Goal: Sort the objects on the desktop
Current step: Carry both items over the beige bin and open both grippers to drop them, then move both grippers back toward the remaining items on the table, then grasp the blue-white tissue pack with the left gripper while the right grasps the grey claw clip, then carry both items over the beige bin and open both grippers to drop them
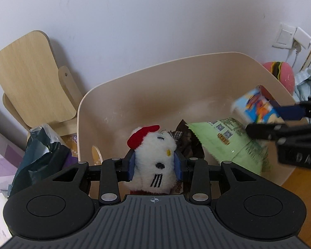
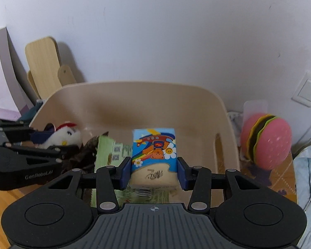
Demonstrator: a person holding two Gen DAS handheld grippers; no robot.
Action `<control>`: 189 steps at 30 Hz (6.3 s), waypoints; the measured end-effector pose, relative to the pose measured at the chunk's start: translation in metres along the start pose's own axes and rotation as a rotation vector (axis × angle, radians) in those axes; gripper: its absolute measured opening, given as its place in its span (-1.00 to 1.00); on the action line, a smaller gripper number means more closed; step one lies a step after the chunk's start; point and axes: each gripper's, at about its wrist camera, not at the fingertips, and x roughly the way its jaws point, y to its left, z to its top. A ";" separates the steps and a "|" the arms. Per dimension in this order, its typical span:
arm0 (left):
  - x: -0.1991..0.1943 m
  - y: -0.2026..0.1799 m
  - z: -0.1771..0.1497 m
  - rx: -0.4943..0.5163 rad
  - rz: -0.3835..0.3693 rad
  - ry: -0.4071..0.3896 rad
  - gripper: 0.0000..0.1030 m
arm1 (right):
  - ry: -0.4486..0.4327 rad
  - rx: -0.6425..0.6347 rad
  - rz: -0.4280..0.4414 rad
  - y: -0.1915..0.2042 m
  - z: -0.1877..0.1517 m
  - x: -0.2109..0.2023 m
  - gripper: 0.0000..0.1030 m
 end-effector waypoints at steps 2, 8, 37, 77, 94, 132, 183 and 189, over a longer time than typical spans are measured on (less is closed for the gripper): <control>-0.001 0.000 0.000 -0.010 0.003 0.002 -0.19 | 0.009 -0.016 -0.014 0.003 -0.003 0.003 -0.13; -0.011 0.004 -0.004 -0.030 0.021 -0.014 0.16 | -0.009 0.001 -0.015 0.001 -0.006 -0.003 0.28; -0.126 0.005 -0.150 -0.108 -0.017 0.048 0.35 | -0.062 -0.256 0.186 0.042 -0.142 -0.137 1.00; -0.075 -0.025 -0.231 -0.555 0.001 0.310 0.35 | 0.199 -0.467 0.255 0.088 -0.218 -0.061 0.90; -0.084 -0.034 -0.242 -0.432 0.099 0.278 -0.10 | 0.189 -0.422 0.307 0.087 -0.224 -0.058 0.04; -0.161 0.003 -0.179 -0.362 0.105 0.034 -0.10 | -0.006 -0.184 0.220 -0.008 -0.198 -0.163 -0.15; -0.018 -0.016 0.008 -0.144 0.064 0.010 -0.09 | -0.020 0.015 0.056 -0.031 -0.017 -0.036 -0.15; -0.011 -0.010 0.003 -0.165 0.077 0.009 -0.06 | 0.033 0.005 0.044 -0.028 -0.023 -0.020 0.08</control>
